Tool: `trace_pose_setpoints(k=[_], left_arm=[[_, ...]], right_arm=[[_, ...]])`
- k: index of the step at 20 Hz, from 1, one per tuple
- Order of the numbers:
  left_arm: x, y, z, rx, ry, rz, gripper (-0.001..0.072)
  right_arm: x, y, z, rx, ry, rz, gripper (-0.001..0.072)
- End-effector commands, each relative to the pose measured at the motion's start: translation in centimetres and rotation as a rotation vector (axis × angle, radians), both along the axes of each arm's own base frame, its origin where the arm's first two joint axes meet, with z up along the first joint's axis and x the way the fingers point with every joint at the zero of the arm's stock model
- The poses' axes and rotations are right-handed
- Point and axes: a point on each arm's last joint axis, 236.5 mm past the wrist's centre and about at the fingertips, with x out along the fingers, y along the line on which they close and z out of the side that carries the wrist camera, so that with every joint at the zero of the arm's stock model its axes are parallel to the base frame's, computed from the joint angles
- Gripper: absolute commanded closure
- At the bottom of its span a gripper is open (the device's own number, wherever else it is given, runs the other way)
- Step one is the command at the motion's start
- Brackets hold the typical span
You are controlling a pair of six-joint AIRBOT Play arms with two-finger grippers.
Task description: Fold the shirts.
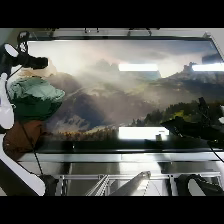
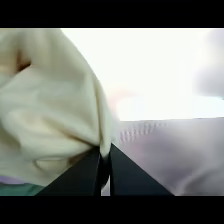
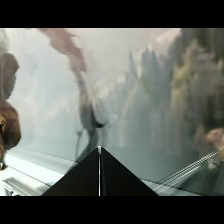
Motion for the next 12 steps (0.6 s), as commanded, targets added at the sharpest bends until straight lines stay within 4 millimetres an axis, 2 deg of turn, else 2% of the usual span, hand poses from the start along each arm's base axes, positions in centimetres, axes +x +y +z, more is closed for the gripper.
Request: trace_pose_setpoints(k=[1,2,4,7,10,11,12], left_arm=[[-4.7,-10.0,9.9,-0.241,-0.086,-0.235,0.068],[-6.2,-11.4,10.8,-0.246,-0.072,-0.271,0.068],[-10.2,-15.1,11.2,-0.281,0.02,-0.359,0.068],[-17.7,-23.9,11.7,-0.356,0.16,-0.602,0.0681],[-21.9,-30.8,10.9,-0.359,0.217,-0.735,0.0674],[-22.8,-32.4,10.3,-0.348,0.232,-0.767,0.0551],[-23.6,-33.6,9.9,-0.331,0.242,-0.794,0.0372]], right_arm=[[0.0,0.0,0.0,-0.004,-0.004,0.006,0.0698],[0.0,0.0,0.0,-0.003,-0.004,0.006,0.0698],[-0.2,0.2,0.0,0.001,0.0,0.014,0.0698],[-0.5,0.4,0.0,0.008,0.005,0.025,0.0698],[-0.7,0.5,0.1,0.013,0.01,0.032,0.0698],[-0.6,0.5,0.1,0.013,0.009,0.032,0.0697],[-0.6,0.5,0.1,0.013,0.01,0.032,0.0687]])
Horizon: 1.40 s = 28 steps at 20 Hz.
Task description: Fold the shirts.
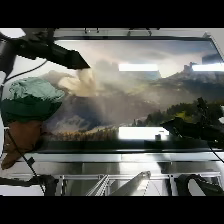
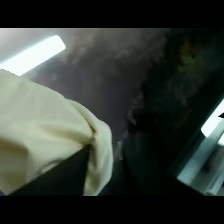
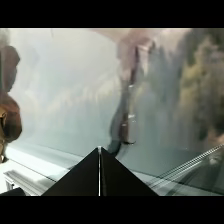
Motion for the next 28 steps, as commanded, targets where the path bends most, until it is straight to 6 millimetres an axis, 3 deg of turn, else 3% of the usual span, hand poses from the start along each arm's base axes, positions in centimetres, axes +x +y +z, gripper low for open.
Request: trace_pose_setpoints(k=[1,3,5,9,12,15,19,22,24,25,27,28], left_arm=[[-4.5,-5.3,-0.9,0.018,0.033,-0.137,0.0372],[-4.1,-5.0,-1.2,0.054,0.015,-0.128,0.0372],[-2.5,-1.9,-2.4,0.149,0.026,-0.044,0.0372],[1.1,8.4,-7.9,0.321,0.118,0.205,0.0372],[4.5,13.5,-10.7,0.184,0.173,0.425,0.0371],[6.8,15.9,-13.7,0.039,0.258,0.487,0.0366],[9.3,16.1,-18.6,0.042,0.331,0.473,0.0366],[11.8,15.2,-20.9,0.064,0.308,0.443,0.0366],[12.0,14.2,-22.8,0.114,0.316,0.395,0.0367],[11.6,13.3,-23.6,0.127,0.339,0.361,0.0366],[11.1,11.3,-24.6,0.131,0.36,0.31,0.0367],[11.2,10.5,-24.4,0.123,0.352,0.301,0.0416]], right_arm=[[-0.1,0.1,0.0,0.004,0.003,0.007,0.063],[-0.1,0.1,0.1,0.001,-0.003,0.011,0.018],[-0.1,0.1,0.1,-0.012,-0.028,0.031,0.0186],[2.5,2.9,2.3,0.074,-0.198,0.083,0.0186],[5.4,6.3,-0.2,0.027,-0.162,0.123,0.0189],[9.2,11.5,-3.1,-0.009,-0.109,0.225,0.0211],[12.1,16.4,-6.6,0.074,0.046,0.308,0.0211],[13.2,17.4,-7.9,0.11,0.099,0.331,0.0282],[13.3,17.5,-8.1,0.118,0.109,0.33,0.0306],[13.2,17.5,-8.0,0.12,0.109,0.334,0.0451],[12.9,17.6,-7.8,0.131,0.115,0.345,0.0494],[12.6,17.7,-7.5,0.14,0.12,0.357,0.0684]])
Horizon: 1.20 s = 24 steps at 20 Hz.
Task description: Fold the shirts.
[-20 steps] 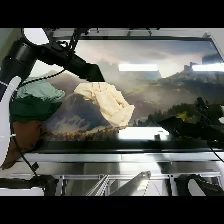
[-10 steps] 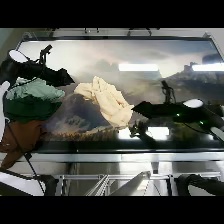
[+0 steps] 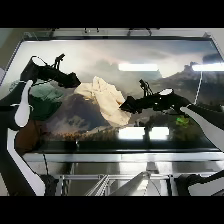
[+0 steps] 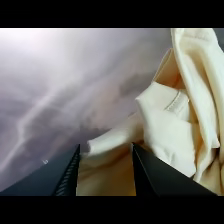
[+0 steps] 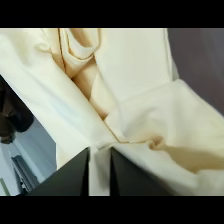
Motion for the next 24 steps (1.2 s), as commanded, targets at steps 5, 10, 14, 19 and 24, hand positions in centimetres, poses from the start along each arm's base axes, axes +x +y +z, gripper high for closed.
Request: trace_pose_setpoints(k=[5,10,14,19,24], left_arm=[[-0.6,-4.8,4.7,-0.146,-0.01,-0.097,0.0685],[-2.8,-1.2,4.6,-0.16,0.073,-0.048,0.0304],[-2.9,2.1,3.5,-0.171,0.107,0.02,0.0],[-3.0,0.2,1.3,-0.185,0.126,0.015,0.0001],[-3.1,-3.2,1.4,-0.339,0.141,-0.012,0.0035]], right_arm=[[-0.3,0.6,2.3,0.041,-0.027,0.044,0.0679],[1.0,1.9,4.4,0.011,-0.241,0.141,0.0059],[4.7,0.0,3.5,-0.12,-0.351,0.071,0.0056],[5.3,0.8,1.0,-0.098,-0.258,0.078,0.0056],[2.5,2.7,0.3,-0.045,-0.191,0.185,0.011]])
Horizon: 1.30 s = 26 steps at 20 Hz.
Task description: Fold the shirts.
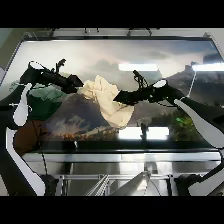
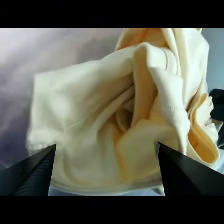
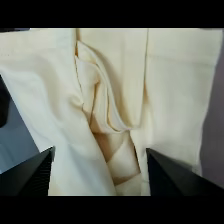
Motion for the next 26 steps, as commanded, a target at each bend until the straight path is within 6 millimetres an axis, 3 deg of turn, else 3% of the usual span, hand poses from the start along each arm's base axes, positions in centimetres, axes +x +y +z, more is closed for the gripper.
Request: trace_pose_setpoints(k=[1,2,3,5,8,10,11,14,15,17,20,21,23,26], left_arm=[[-0.1,-2.6,0.6,-0.136,0.025,0.0,0.0162],[-0.4,-2.8,0.5,-0.147,0.039,-0.011,0.032],[-0.8,-3.0,0.4,-0.145,0.037,-0.031,0.0473],[-1.2,-3.9,0.5,-0.151,0.024,-0.063,0.0685],[-1.2,-5.3,1.2,-0.181,0.018,-0.07,0.0686],[-0.5,-6.3,4.3,-0.28,-0.015,-0.048,0.0687],[0.2,-6.2,6.5,-0.33,-0.054,-0.031,0.0687],[1.7,-5.0,15.7,-0.495,-0.235,0.014,0.0687],[1.6,-4.4,17.7,-0.498,-0.281,0.013,0.0687],[0.4,-3.9,17.3,-0.406,-0.277,-0.03,0.0687],[-1.3,-2.6,11.0,-0.129,-0.187,-0.101,0.0685],[-1.3,-1.9,9.5,-0.051,-0.185,-0.111,0.063],[0.1,-0.6,7.4,0.075,-0.219,-0.084,-0.0013],[1.7,2.7,4.6,0.264,-0.241,-0.037,-0.0009]], right_arm=[[-1.6,0.9,-0.2,0.022,0.048,0.061,0.0275],[-2.0,1.1,0.1,0.038,0.06,0.073,0.0357],[-2.5,1.3,0.4,0.052,0.073,0.09,0.0362],[-3.1,1.7,1.1,0.087,0.082,0.116,0.0696],[-2.9,2.8,3.6,0.195,0.071,0.113,0.07],[-2.2,2.4,6.8,0.282,0.045,0.115,0.07],[-1.8,1.6,9.6,0.343,0.025,0.119,0.07],[0.1,-2.5,21.5,0.519,-0.168,0.096,0.0701],[0.7,-4.1,23.8,0.504,-0.242,0.075,0.07],[0.9,-6.2,24.8,0.433,-0.284,0.048,0.0701],[0.1,-6.2,19.6,0.276,-0.194,0.082,0.07],[-0.2,-5.9,17.9,0.244,-0.162,0.09,0.07],[-0.1,-5.6,15.9,0.225,-0.128,0.096,0.07],[0.2,-5.8,15.1,0.223,-0.114,0.088,0.0701]])
